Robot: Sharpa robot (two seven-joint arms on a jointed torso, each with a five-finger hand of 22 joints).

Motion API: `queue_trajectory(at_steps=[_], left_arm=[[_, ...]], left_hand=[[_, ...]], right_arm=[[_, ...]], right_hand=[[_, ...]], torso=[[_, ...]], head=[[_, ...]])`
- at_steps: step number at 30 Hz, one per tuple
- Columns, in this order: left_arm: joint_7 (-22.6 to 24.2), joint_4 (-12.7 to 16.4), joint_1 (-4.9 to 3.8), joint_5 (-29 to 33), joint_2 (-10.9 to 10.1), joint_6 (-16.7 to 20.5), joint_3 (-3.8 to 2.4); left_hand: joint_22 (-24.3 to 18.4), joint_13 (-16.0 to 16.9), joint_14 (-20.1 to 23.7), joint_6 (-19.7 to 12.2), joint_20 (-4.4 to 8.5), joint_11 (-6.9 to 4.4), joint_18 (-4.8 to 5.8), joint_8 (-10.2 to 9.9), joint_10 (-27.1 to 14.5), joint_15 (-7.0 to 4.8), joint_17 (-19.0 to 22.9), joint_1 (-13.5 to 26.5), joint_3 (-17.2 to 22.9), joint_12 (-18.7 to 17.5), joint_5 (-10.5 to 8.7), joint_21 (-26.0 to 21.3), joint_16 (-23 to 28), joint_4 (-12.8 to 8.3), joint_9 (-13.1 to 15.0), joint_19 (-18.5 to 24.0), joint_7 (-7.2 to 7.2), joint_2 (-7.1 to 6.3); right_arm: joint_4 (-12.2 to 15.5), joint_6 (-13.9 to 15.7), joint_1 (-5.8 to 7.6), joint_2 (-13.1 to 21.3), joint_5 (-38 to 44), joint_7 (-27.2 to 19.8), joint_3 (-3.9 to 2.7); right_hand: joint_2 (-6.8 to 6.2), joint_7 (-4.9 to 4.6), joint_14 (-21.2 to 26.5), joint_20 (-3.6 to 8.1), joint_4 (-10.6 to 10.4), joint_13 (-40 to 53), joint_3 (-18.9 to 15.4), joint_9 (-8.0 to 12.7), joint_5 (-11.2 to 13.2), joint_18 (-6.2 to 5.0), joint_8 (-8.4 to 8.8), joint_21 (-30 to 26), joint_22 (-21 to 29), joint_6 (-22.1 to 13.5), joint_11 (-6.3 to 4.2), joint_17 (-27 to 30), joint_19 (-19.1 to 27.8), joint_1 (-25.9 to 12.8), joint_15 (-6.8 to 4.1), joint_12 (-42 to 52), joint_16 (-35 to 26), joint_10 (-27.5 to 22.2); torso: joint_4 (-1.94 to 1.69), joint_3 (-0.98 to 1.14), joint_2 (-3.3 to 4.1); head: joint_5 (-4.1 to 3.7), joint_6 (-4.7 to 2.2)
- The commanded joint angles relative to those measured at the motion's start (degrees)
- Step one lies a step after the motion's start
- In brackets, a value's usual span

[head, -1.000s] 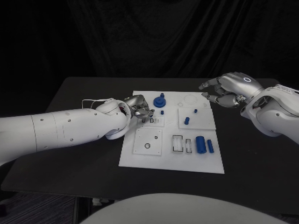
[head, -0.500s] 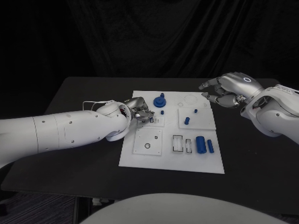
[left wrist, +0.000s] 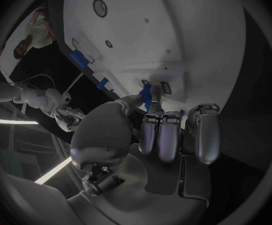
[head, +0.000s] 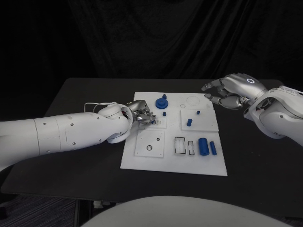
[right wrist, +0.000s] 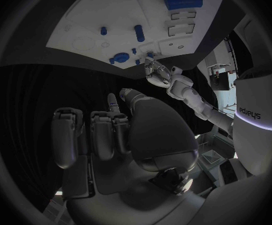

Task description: Assemble the parts on the task board

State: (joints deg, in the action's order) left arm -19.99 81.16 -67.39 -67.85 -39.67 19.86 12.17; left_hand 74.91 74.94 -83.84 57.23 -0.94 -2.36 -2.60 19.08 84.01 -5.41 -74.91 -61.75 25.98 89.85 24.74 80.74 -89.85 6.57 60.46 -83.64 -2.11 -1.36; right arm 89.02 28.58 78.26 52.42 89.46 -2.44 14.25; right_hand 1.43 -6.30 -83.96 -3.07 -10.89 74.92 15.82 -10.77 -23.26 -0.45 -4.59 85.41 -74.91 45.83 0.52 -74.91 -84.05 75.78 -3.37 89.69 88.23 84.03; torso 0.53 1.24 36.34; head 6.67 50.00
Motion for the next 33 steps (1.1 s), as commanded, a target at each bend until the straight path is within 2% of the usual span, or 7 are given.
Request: queue_trajectory(at_steps=[1, 15, 26, 33], left_arm=[[0.05, -0.13, 0.22, -0.23, 0.18, -1.76, -0.02], [0.37, -0.54, 0.41, -0.23, 0.3, -1.81, -0.02], [0.61, -0.58, 0.5, -0.23, 0.39, -1.99, -0.02], [0.51, -0.66, 0.55, -0.23, 0.5, -2.68, -0.02]], left_hand=[[3.93, 15.06, -6.16, -0.25, 0.05, -0.37, -0.58, 0.26, 5.99, -0.17, -15.09, 0.09, 0.11, 0.15, -0.33, -0.32, -0.15, 0.21, 0.01, 0.14, 0.74, 0.44], [3.94, 15.06, -6.16, -0.25, 0.07, -0.4, -0.58, 0.27, 5.99, -0.19, -15.09, 0.02, 0.17, 0.15, -0.61, -0.33, -0.15, 0.27, 0.02, 0.13, 0.77, 0.61], [3.97, 15.06, -6.16, -0.25, 0.07, -0.4, -0.57, 0.27, 5.99, -0.19, -15.09, -0.01, 0.19, 0.15, -0.65, -0.31, -0.15, 0.28, 0.03, 0.12, 0.78, 0.64], [3.85, 15.06, -6.16, -0.33, 0.09, -0.4, -0.61, 0.25, 5.99, -0.21, -15.09, 0.02, 0.06, 0.15, -1.11, -0.45, -0.15, 0.39, 0.05, 0.2, 0.74, 0.56]], right_arm=[[0.13, 0.22, -0.07, 0.12, 0.32, 1.11, -0.04], [0.09, 0.18, -0.07, 0.11, 0.32, 1.12, -0.04], [0.02, 0.19, -0.07, 0.08, 0.32, 1.16, -0.04], [-0.04, 0.18, -0.08, 0.02, 0.32, 1.23, -0.04]], right_hand=[[-0.36, 0.08, -5.28, -0.17, -0.01, 15.08, 0.43, 0.08, -0.09, -0.9, 0.18, -0.3, -13.31, 0.51, 0.06, -12.12, -3.31, 0.35, 0.25, 0.31, -0.17, 5.97], [-0.38, 0.1, -5.29, -0.16, 0.06, 15.08, 0.57, 0.1, -0.26, -0.9, 0.19, -0.3, -13.31, 0.6, 0.04, -12.14, -3.31, 0.36, 0.24, 0.31, -0.16, 5.97], [-0.38, 0.1, -5.29, -0.16, 0.06, 15.08, 0.57, 0.1, -0.26, -0.9, 0.19, -0.3, -13.31, 0.6, 0.04, -12.14, -3.31, 0.36, 0.24, 0.31, -0.16, 5.97], [-0.38, 0.1, -5.29, -0.16, 0.06, 15.08, 0.57, 0.1, -0.26, -0.9, 0.19, -0.3, -13.31, 0.6, 0.04, -12.14, -3.31, 0.36, 0.24, 0.31, -0.16, 5.97]], torso=[[-0.02, -0.02, -0.01], [0.01, 0.05, -0.07], [0.06, 0.02, -0.04], [-0.03, 0.05, -0.06]], head=[[-0.09, 0.0], [0.08, 0.0], [0.14, 0.0], [0.15, 0.0]])
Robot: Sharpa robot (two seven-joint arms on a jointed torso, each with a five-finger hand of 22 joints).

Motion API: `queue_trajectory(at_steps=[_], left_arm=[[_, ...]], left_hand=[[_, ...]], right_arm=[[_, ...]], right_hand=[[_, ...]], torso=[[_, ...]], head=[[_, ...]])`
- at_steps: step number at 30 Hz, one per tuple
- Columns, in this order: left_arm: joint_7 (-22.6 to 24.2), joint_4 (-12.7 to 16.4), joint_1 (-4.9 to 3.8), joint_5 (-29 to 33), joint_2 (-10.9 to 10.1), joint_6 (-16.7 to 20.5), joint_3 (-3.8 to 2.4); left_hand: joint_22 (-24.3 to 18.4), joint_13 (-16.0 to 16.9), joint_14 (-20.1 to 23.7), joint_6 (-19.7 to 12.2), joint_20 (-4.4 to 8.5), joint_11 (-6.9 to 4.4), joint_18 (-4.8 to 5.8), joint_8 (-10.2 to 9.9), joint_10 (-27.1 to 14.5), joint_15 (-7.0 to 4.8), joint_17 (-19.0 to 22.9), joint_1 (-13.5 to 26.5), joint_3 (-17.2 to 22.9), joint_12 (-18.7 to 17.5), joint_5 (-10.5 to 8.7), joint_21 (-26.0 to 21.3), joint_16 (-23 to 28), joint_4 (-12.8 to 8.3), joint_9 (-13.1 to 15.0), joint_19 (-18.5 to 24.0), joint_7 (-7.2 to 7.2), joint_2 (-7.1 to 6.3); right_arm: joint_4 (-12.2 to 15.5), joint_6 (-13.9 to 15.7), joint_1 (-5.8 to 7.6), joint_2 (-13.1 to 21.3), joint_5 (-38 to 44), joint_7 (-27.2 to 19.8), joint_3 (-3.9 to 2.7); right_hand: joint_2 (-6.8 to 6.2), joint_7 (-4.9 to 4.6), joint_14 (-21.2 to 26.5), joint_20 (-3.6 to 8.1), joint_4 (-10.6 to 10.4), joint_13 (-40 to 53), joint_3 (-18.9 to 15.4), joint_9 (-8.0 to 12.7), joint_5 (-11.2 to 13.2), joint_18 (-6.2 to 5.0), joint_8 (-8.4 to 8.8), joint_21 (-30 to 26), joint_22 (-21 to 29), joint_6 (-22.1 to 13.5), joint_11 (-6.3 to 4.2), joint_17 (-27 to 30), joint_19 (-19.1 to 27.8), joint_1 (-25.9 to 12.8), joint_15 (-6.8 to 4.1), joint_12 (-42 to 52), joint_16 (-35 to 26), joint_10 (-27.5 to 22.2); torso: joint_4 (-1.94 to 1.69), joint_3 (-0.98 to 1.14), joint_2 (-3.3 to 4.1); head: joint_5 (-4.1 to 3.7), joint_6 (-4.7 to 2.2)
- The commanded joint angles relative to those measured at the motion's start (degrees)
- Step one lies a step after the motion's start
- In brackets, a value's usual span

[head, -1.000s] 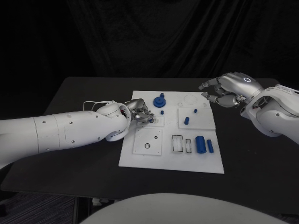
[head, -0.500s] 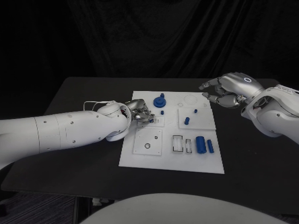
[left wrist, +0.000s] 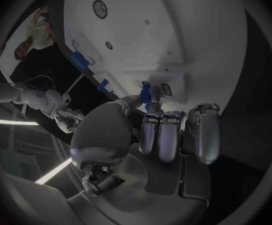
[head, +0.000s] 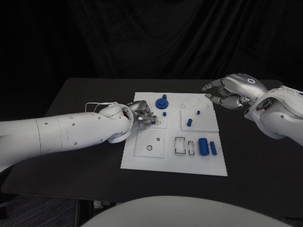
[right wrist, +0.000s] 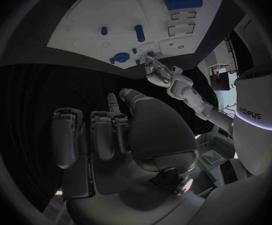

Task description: Assemble the parts on the task board

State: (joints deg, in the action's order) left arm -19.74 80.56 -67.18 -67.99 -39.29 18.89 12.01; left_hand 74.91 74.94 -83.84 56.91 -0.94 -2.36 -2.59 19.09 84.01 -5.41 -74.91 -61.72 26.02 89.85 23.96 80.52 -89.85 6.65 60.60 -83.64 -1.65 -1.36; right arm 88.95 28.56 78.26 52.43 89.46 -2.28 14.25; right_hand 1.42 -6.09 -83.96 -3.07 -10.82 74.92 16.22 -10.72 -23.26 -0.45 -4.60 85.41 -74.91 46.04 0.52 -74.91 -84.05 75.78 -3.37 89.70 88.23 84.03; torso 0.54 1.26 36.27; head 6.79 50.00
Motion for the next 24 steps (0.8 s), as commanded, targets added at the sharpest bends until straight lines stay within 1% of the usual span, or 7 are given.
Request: queue_trajectory(at_steps=[1, 3, 6, 9, 13, 17, 24], left_arm=[[0.24, -0.06, 0.35, -0.09, 0.12, -1.89, 0.14], [0.18, -0.08, 0.37, -0.09, 0.12, -2.27, 0.14], [0.16, -0.08, 0.4, -0.09, 0.13, -2.6, 0.14], [0.2, -0.07, 0.42, -0.09, 0.14, -2.72, 0.14], [0.26, -0.07, 0.45, -0.09, 0.17, -2.86, 0.14], [0.3, -0.08, 0.47, -0.09, 0.18, -3.03, 0.14], [0.26, -0.12, 0.5, -0.09, 0.12, -3.44, 0.14]], left_hand=[[3.89, 15.06, -6.16, -0.03, 0.09, -0.39, -0.6, 0.23, 5.99, -0.21, -15.09, 0.01, -0.01, 0.15, -0.45, -0.21, -0.15, 0.35, -0.1, 0.18, 0.28, 0.54], [3.84, 15.06, -6.16, -0.08, 0.1, -0.39, -0.62, 0.2, 5.99, -0.2, -15.09, 0.01, -0.05, 0.15, -0.78, -0.28, -0.15, 0.44, -0.11, 0.21, 0.27, 0.6], [3.88, 15.06, -6.16, -0.2, 0.1, -0.36, -0.62, 0.07, 5.99, -0.19, -15.09, 0.05, -0.34, 0.15, -2.46, -0.34, -0.15, 0.82, -0.18, 0.22, 0.25, 0.67], [3.87, 15.06, -6.16, -0.17, 0.09, -0.35, -0.62, 0.03, 5.99, -0.18, -15.09, 0.19, -0.62, 0.15, -3.47, -0.4, -0.15, 1.16, -0.23, 0.23, 0.22, 0.69], [3.89, 15.06, -6.16, -0.02, 0.06, -0.31, -0.63, -0.09, 5.99, -0.14, -15.09, 0.95, -1.78, 0.15, -5.21, -0.52, -0.15, 2.37, -0.38, 0.24, 0.17, 0.62], [3.95, 15.06, -6.16, 0.03, 0.0, -0.24, -0.64, -0.36, 5.99, -0.08, -15.09, 1.78, -3.54, 0.15, -8.0, -0.64, -0.15, 4.09, -0.65, 0.24, 0.11, 0.65], [3.9, 15.06, -6.16, -0.25, -0.09, -0.07, -0.69, -0.83, 5.99, 0.05, -15.09, 2.51, -5.64, 0.15, -9.49, -0.88, -0.15, 5.87, -0.97, 0.33, -0.09, 0.48]], right_arm=[[0.02, 0.2, -0.08, -0.01, 0.32, 1.08, -0.04], [-0.01, 0.15, -0.08, -0.04, 0.32, 1.09, -0.04], [-0.03, 0.13, -0.08, -0.05, 0.32, 1.1, -0.04], [-0.04, 0.15, -0.08, -0.04, 0.32, 1.12, -0.04], [-0.05, 0.17, -0.09, -0.04, 0.32, 1.15, -0.04], [-0.07, 0.2, -0.11, -0.04, 0.32, 1.18, -0.04], [-0.13, 0.26, -0.13, -0.06, 0.32, 1.23, -0.04]], right_hand=[[-0.38, -0.11, -5.29, -0.16, -0.01, 15.08, 0.17, 0.06, -0.27, -0.9, 0.19, -0.3, -13.31, 0.39, 0.04, -12.14, -3.31, 0.36, 0.24, 0.3, -0.16, 5.97], [-0.44, -0.09, -5.3, -0.15, 0.1, 15.08, 0.34, 0.07, -0.44, -0.91, 0.18, -0.34, -13.29, 0.54, 0.02, -12.15, -3.3, 0.37, 0.22, 0.3, -0.16, 5.97], [-0.67, -0.08, -5.29, -0.09, 0.51, 15.08, 1.03, 0.2, -1.88, -0.9, 0.3, -0.35, -13.3, 0.76, -0.02, -12.1, -3.31, 0.4, 0.17, 0.3, -0.2, 5.97], [-0.67, -0.08, -5.29, -0.09, 0.51, 15.08, 1.03, 0.2, -1.88, -0.9, 0.3, -0.35, -13.3, 0.76, -0.02, -12.1, -3.31, 0.4, 0.17, 0.3, -0.2, 5.97], [-0.67, -0.08, -5.29, -0.09, 0.51, 15.08, 1.03, 0.2, -1.88, -0.9, 0.3, -0.35, -13.3, 0.76, -0.02, -12.1, -3.31, 0.4, 0.17, 0.3, -0.2, 5.97], [-0.72, -0.08, -5.3, -0.08, 0.56, 15.08, 1.11, 0.22, -2.05, -0.9, 0.32, -0.34, -13.3, 0.78, -0.03, -12.13, -3.32, 0.39, 0.16, 0.3, -0.18, 5.97], [-0.72, -0.08, -5.3, -0.08, 0.56, 15.08, 1.11, 0.22, -2.05, -0.9, 0.32, -0.34, -13.3, 0.78, -0.03, -12.13, -3.32, 0.39, 0.16, 0.3, -0.18, 5.97]], torso=[[-0.06, 0.03, 0.02], [-0.04, 0.03, 0.01], [-0.02, 0.01, -0.01], [-0.03, -0.01, 0.0], [0.02, -0.02, -0.01], [-0.02, -0.01, 0.01], [-0.02, 0.0, 0.0]], head=[[0.04, 0.0], [0.08, 0.0], [0.12, 0.0], [0.1, 0.0], [0.18, 0.0], [0.22, 0.0], [0.2, 0.0]])
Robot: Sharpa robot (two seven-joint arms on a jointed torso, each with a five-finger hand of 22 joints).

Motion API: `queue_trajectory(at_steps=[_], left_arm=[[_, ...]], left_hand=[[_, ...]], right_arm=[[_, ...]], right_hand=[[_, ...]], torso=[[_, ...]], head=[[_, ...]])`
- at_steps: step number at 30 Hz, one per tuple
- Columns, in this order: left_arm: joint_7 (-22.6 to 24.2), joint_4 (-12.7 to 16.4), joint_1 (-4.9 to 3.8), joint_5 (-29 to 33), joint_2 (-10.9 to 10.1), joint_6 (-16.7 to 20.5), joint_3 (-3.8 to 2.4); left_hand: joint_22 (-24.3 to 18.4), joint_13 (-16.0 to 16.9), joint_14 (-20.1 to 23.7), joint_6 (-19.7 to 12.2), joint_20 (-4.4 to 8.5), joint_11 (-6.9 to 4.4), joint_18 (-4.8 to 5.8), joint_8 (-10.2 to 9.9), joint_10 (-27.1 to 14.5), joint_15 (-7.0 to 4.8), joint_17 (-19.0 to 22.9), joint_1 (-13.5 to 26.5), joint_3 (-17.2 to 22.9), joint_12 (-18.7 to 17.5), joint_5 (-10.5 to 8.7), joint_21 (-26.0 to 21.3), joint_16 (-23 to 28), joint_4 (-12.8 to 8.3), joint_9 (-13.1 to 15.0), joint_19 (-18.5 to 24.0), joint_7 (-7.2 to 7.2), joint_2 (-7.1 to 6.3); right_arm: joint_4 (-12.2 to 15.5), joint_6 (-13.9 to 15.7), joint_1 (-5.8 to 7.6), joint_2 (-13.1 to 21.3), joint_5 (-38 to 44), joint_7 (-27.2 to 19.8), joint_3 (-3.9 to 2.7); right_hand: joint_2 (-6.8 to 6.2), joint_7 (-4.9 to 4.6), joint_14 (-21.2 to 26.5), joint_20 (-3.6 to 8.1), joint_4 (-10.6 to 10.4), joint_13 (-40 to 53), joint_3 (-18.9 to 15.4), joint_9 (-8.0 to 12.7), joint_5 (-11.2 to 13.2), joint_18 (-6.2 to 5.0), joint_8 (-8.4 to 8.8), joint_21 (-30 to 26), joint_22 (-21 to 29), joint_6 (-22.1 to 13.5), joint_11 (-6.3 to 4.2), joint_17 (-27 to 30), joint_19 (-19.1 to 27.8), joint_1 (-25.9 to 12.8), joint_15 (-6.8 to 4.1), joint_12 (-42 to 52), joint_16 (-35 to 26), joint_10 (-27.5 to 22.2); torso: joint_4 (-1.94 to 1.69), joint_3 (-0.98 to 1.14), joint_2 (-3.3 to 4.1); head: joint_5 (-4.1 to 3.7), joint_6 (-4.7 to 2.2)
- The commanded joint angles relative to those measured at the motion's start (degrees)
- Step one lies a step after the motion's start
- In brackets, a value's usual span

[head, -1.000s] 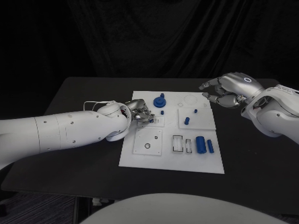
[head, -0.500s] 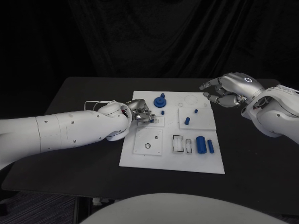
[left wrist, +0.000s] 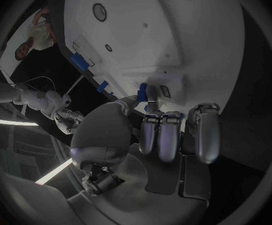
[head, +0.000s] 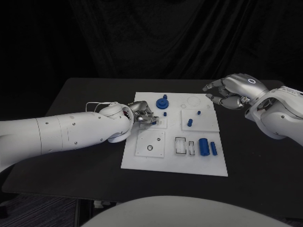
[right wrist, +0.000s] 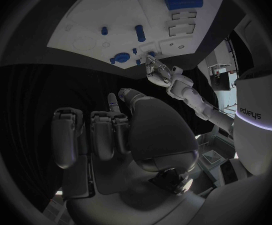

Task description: Assemble the parts on the task board

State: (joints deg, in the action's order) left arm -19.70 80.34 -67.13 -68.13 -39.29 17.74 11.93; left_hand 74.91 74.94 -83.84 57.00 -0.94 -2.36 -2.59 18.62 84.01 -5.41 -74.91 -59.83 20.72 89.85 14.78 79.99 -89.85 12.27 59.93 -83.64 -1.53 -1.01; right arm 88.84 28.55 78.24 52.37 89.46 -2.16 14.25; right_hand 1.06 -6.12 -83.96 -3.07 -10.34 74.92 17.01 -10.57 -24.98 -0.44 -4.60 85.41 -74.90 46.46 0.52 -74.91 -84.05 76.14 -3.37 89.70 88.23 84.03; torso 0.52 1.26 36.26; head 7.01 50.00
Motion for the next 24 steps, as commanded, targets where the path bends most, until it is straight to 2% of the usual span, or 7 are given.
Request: queue_trajectory(at_steps=[1, 7, 15, 19, 22, 24], left_arm=[[0.2, 0.09, 0.45, 0.05, 0.11, -2.33, 0.22], [0.1, 0.06, 0.47, 0.05, 0.03, -2.4, 0.22], [0.06, -0.04, 0.48, 0.05, -0.02, -2.15, 0.22], [0.14, -0.07, 0.48, 0.05, -0.05, -1.93, 0.22], [0.41, -0.08, 0.48, 0.05, -0.07, -1.62, 0.22], [0.59, -0.1, 0.48, 0.05, -0.08, -1.5, 0.22]], left_hand=[[3.9, 15.06, -6.16, -0.39, -0.11, -0.04, -0.69, -0.42, 5.99, 0.07, -15.09, 0.69, -0.6, 0.15, -0.46, -0.38, -0.15, 0.46, -0.34, 0.34, -0.25, 0.12], [4.0, 15.06, -6.16, -0.32, -0.24, 0.11, -0.69, -0.68, 5.99, 0.21, -15.09, 1.37, -2.59, 0.15, -1.68, -0.46, -0.15, 2.25, -0.58, 0.33, -0.41, 0.18], [4.19, 15.06, -6.16, -0.16, -0.34, 0.19, -0.67, -0.89, 5.99, 0.29, -15.09, 2.37, -4.88, 0.15, -2.09, -0.47, -0.15, 4.22, -0.78, 0.25, -0.49, 0.53], [4.28, 15.06, -6.16, -0.12, -0.36, 0.2, -0.67, -0.84, 5.99, 0.3, -15.09, 3.66, -6.38, 0.15, -2.21, -0.49, -0.15, 4.45, -0.67, 0.22, -0.49, 1.07], [4.41, 15.06, -6.16, -0.47, -0.36, 0.18, -0.66, -0.06, 5.99, 0.29, -15.09, 4.65, -7.8, 0.15, -2.27, -0.49, -0.15, 4.41, 0.44, 0.16, -0.42, 1.7], [4.53, 15.06, -6.16, -1.32, -0.31, 0.08, -0.65, 1.52, 5.99, 0.23, -15.09, 4.85, -9.19, 0.15, -2.27, -0.53, -0.15, 4.34, 2.62, 0.11, -0.29, 2.3]], right_arm=[[-0.03, 0.3, -0.11, -0.01, 0.32, 1.11, -0.04], [-0.06, 0.44, -0.13, 0.0, 0.33, 1.11, -0.04], [-0.08, 0.4, -0.16, 0.01, 0.33, 1.13, -0.04], [-0.08, 0.38, -0.17, 0.01, 0.33, 1.13, -0.04], [-0.07, 0.37, -0.17, 0.02, 0.33, 1.13, -0.04], [-0.08, 0.37, -0.17, 0.03, 0.33, 1.13, -0.04]], right_hand=[[-0.35, -0.06, -5.3, -0.08, 0.08, 15.08, 0.32, 0.08, -0.32, -0.9, 0.32, -0.34, -13.31, 0.36, -0.03, -12.13, -3.32, 0.02, 0.17, 0.3, -0.19, 5.97], [-0.39, -0.06, -5.32, -0.08, 0.12, 15.08, 0.37, 0.09, -0.41, -0.9, 0.32, -0.31, -13.32, 0.39, -0.03, -12.18, -3.33, 0.0, 0.16, 0.3, -0.15, 5.97], [-0.39, -0.06, -5.32, -0.08, 0.12, 15.08, 0.37, 0.09, -0.41, -0.9, 0.32, -0.31, -13.32, 0.39, -0.03, -12.18, -3.33, 0.0, 0.16, 0.3, -0.15, 5.97], [-0.43, -0.06, -5.32, -0.07, 0.16, 15.08, 0.43, 0.09, -0.5, -0.9, 0.32, -0.34, -13.31, 0.44, -0.03, -12.18, -3.32, -0.01, 0.16, 0.3, -0.15, 5.97], [-0.43, -0.06, -5.32, -0.07, 0.16, 15.08, 0.43, 0.09, -0.5, -0.9, 0.32, -0.34, -13.31, 0.44, -0.03, -12.18, -3.32, -0.01, 0.16, 0.3, -0.15, 5.97], [-0.43, -0.06, -5.32, -0.07, 0.16, 15.08, 0.43, 0.09, -0.5, -0.9, 0.32, -0.34, -13.31, 0.44, -0.03, -12.18, -3.32, -0.01, 0.16, 0.3, -0.15, 5.97]], torso=[[0.0, 0.0, -0.01], [0.02, -0.01, 0.04], [0.01, -0.01, 0.06], [0.01, -0.01, 0.07], [0.02, -0.01, 0.07], [0.03, -0.01, 0.05]], head=[[-0.04, 0.0], [0.01, 0.0], [0.05, 0.0], [0.03, 0.0], [0.05, 0.0], [0.07, 0.0]])
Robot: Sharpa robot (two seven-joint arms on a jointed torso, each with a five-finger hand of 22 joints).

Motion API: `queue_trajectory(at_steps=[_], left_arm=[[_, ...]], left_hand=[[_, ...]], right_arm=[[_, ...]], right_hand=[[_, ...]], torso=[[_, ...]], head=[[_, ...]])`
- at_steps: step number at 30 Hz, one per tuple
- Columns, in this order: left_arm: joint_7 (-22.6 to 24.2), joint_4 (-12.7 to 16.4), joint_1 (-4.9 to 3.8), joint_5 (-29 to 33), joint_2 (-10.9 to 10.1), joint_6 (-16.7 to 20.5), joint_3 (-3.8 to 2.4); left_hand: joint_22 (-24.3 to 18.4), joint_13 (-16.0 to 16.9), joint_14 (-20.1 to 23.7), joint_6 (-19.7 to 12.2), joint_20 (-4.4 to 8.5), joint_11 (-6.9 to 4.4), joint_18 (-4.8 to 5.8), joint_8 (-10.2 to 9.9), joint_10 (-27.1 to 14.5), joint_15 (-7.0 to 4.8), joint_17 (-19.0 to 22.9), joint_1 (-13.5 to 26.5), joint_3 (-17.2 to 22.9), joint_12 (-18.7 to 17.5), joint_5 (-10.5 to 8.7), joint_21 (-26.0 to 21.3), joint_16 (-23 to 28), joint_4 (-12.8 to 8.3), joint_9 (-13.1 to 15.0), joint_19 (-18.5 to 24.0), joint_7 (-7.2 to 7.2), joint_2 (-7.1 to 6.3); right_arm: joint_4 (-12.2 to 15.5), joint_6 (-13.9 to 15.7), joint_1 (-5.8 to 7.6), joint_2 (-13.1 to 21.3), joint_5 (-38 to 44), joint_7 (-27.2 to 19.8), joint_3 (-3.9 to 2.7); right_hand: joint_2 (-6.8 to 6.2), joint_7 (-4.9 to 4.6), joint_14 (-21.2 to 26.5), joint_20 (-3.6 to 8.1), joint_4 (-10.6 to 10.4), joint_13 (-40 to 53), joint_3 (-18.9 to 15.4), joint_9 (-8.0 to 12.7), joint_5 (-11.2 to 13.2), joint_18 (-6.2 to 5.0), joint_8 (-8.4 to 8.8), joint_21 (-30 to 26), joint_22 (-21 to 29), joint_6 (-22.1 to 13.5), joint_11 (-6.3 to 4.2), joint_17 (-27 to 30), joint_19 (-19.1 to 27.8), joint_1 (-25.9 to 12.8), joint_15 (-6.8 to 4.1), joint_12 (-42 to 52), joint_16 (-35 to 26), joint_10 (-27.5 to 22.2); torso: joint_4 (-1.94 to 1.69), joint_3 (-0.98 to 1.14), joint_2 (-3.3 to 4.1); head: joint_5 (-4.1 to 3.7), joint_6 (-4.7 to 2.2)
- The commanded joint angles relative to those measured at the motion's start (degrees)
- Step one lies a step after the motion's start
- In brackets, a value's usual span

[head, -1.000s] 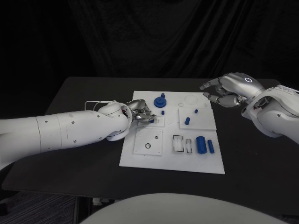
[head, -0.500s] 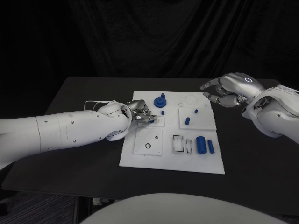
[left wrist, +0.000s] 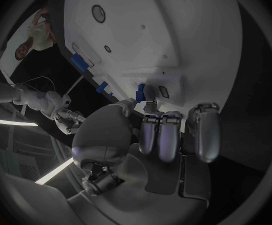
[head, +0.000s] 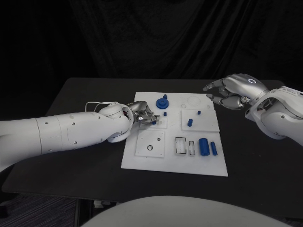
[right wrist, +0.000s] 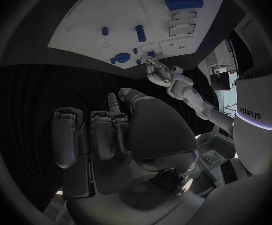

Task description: Assemble the parts on the task board

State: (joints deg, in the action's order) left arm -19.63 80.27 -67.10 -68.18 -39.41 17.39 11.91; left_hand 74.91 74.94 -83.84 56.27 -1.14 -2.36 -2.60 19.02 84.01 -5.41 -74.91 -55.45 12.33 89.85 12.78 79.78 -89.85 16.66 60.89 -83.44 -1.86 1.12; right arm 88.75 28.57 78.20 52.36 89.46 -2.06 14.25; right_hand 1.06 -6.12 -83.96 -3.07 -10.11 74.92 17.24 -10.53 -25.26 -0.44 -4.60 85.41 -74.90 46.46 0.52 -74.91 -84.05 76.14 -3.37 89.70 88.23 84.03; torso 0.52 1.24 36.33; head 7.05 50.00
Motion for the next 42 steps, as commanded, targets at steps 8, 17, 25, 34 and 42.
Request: queue_trajectory(at_steps=[8, 17, 25, 34, 42], left_arm=[[1.16, -0.12, 0.46, 0.09, 0.08, -1.13, 0.24], [1.74, -0.21, 0.46, 0.09, 0.0, -0.87, 0.24], [2.51, 0.45, 0.44, 0.09, -0.57, 1.26, 0.23], [2.86, 1.58, 0.23, 0.09, -1.48, 1.98, 0.23], [2.86, 2.08, -0.3, 0.09, -2.35, 0.75, 0.23]], left_hand=[[4.81, 15.06, -6.16, -2.06, 0.03, -0.11, -0.62, 4.3, 5.99, 0.07, -15.09, 0.38, -3.07, 0.15, -0.32, -0.37, -0.15, 0.05, 5.83, -0.21, 0.29, 1.26], [5.05, 15.06, -6.16, -2.99, 0.14, -0.22, -0.61, 5.93, 5.99, -0.03, -15.09, 4.3, -5.97, 0.15, 0.28, -0.48, -0.15, 0.22, 8.21, -0.29, 0.43, 4.29], [5.53, 15.06, -6.16, -2.96, 0.4, -0.63, -0.52, 8.86, 5.99, -0.35, -15.09, 3.28, -7.74, 0.15, 0.21, -0.22, -0.15, 0.08, 11.55, -0.6, 0.94, 3.99], [5.53, 15.06, -6.16, -3.47, 0.51, -0.75, -0.55, 9.67, 5.99, -0.44, -15.09, 1.8, -8.29, 0.15, 0.27, -0.37, -0.15, -0.06, 12.74, -0.56, 1.08, 3.64], [5.48, 15.06, -6.16, -3.22, 0.52, -0.79, -0.56, 9.8, 5.99, -0.46, -15.09, 1.54, -8.35, 0.15, 0.33, -0.46, -0.15, 0.03, 12.83, -0.52, 1.16, 3.87]], right_arm=[[0.07, 0.31, -0.13, 0.13, 0.33, 1.09, -0.04], [0.2, 0.33, -0.13, 0.31, 0.33, 1.2, -0.04], [0.41, 0.38, -0.12, 0.61, 0.33, 1.27, -0.04], [0.43, 0.27, -0.12, 0.73, 0.33, 1.45, -0.04], [0.38, 0.36, -0.12, 0.67, 0.33, 1.54, -0.05]], right_hand=[[-0.43, -0.07, -5.32, -0.07, -0.07, 15.08, 0.2, 0.05, -0.22, -0.9, 0.32, -0.34, -13.31, 0.44, -0.03, -12.18, -3.32, -0.01, 0.16, 0.3, -0.15, 5.97], [-0.43, -0.07, -5.32, -0.07, -0.07, 15.08, 0.2, 0.05, -0.22, -0.9, 0.32, -0.34, -13.31, 0.44, -0.03, -12.18, -3.32, -0.01, 0.16, 0.3, -0.15, 5.97], [-0.47, -0.06, -5.31, -0.07, 0.01, 15.08, 0.34, 0.07, -0.33, -0.9, 0.32, -0.32, -13.32, 0.54, -0.03, -12.13, -3.33, -0.02, 0.16, 0.3, -0.19, 5.97], [-0.53, -0.06, -5.32, -0.06, 0.02, 15.08, 0.36, 0.08, -0.35, -0.89, 0.32, -0.31, -13.32, 0.57, -0.03, -12.16, -3.34, -0.07, 0.16, 0.3, -0.17, 5.97], [-0.53, -0.06, -5.32, -0.06, 0.02, 15.08, 0.36, 0.08, -0.35, -0.89, 0.32, -0.31, -13.32, 0.57, -0.03, -12.16, -3.34, -0.07, 0.16, 0.3, -0.17, 5.97]], torso=[[0.03, 0.03, 0.0], [0.0, 0.03, 0.02], [0.08, -0.06, 0.04], [0.0, 0.03, -0.03], [0.02, 0.12, -0.08]], head=[[0.12, 0.0], [0.23, 0.0], [0.43, 0.0], [0.8, 0.0], [0.78, 0.0]])
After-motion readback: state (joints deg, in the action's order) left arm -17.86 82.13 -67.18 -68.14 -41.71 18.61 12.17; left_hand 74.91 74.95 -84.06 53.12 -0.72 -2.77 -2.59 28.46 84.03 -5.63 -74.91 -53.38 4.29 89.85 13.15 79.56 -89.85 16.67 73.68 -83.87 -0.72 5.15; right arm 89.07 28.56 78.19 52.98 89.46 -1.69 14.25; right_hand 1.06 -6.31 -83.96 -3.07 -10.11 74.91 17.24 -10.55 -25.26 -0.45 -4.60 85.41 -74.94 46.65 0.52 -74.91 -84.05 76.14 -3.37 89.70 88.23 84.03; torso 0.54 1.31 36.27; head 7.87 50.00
